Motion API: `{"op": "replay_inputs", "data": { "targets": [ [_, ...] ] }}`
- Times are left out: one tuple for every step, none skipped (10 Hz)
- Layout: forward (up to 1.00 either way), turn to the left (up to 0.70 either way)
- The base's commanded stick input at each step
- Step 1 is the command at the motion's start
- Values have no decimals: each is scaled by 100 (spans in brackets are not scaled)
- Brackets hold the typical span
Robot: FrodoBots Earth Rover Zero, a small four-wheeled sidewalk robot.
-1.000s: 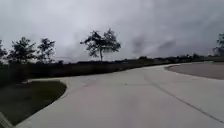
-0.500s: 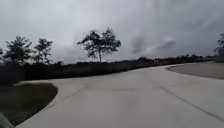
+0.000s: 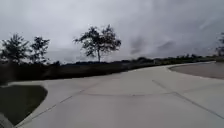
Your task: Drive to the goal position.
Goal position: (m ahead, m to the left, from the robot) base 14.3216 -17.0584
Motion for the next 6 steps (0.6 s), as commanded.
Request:
{"op": "replay_inputs", "data": {
  "targets": [
    [85,0],
    [85,0],
    [85,0],
    [85,0],
    [85,0],
    [85,0]
  ]
}}
